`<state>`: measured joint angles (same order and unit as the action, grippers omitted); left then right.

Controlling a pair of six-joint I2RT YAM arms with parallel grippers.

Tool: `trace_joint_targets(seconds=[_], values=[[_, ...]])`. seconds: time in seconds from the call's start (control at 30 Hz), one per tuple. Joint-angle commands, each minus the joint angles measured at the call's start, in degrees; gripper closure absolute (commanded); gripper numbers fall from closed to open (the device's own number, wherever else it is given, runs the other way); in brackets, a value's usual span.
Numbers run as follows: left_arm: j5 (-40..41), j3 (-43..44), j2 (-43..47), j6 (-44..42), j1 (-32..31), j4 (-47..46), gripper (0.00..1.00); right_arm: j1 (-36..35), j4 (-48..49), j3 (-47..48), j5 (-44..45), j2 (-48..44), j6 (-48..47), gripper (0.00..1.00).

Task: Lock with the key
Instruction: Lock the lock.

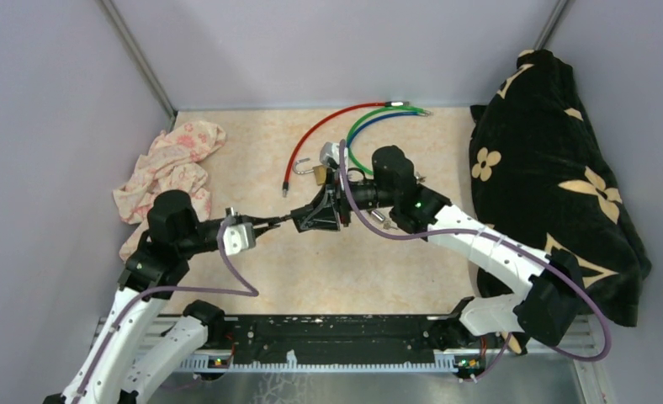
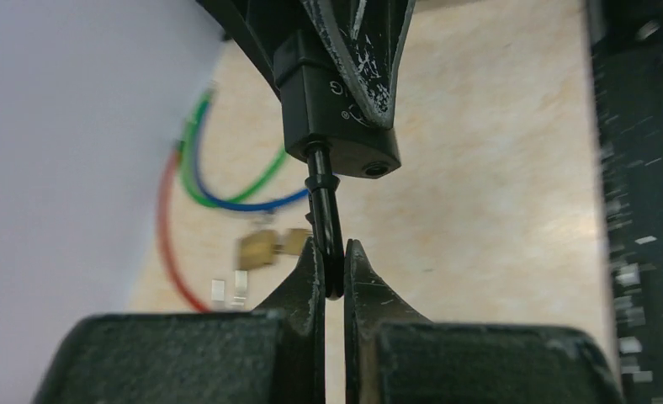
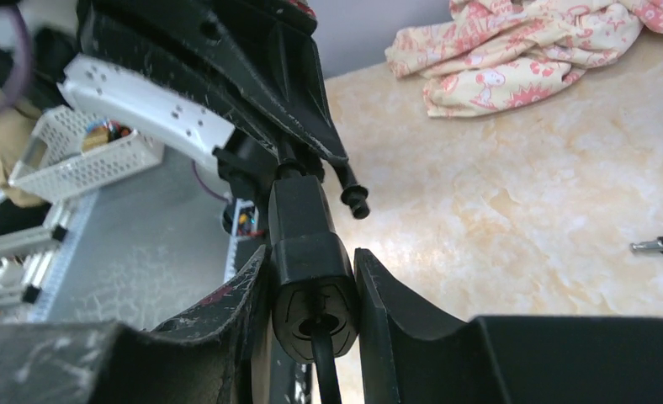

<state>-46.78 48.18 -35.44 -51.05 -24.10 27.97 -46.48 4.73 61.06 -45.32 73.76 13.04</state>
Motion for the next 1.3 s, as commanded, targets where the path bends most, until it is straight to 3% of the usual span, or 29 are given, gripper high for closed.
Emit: trace_joint_targets(seconds=[0.0, 0.1, 0.37, 0.57, 0.77, 0.97, 1.13, 1.27], values=[[-16.19, 1.90, -3.87, 33.64, -0.82, 3.85, 1.00, -0.41, 0.80, 6.89, 2.05, -0.02, -14.32, 1.00], [-16.79, 1.87, -4.28, 44.81, -0.80, -3.43, 1.00, 0.35, 0.10, 7.65, 0.79, 0.45, -17.55, 1.00], [-16.18, -2.44, -2.59, 68.41, 1.19, -24.44, 1.00, 1.26, 9.43, 1.74, -2.85, -2.17, -11.13, 1.00], [-12.85, -4.98, -1.78, 68.02, 1.61, -27.32, 0.98, 1.26, 16.16, -1.87, -4.03, -3.05, -6.24, 1.00], [-8.08, -3.93, -0.07, 62.83, 2.07, -24.47, 0.62, 1.30, 17.69, -3.63, -0.75, -4.79, -5.59, 1.00], [-2.13, -3.92, 2.28, 61.38, 2.92, -20.96, 0.38, 2.01, 19.87, -5.44, 1.55, -6.52, -4.24, 1.00], [2.87, -6.88, 5.14, 61.60, 3.29, -20.78, 0.33, 2.18, 22.31, -6.71, 2.59, -8.66, -2.46, 1.00], [1.09, -10.76, 6.22, 65.13, 3.92, -26.89, 0.35, 2.17, 25.75, -7.69, 1.65, -9.30, 0.10, 1.00]])
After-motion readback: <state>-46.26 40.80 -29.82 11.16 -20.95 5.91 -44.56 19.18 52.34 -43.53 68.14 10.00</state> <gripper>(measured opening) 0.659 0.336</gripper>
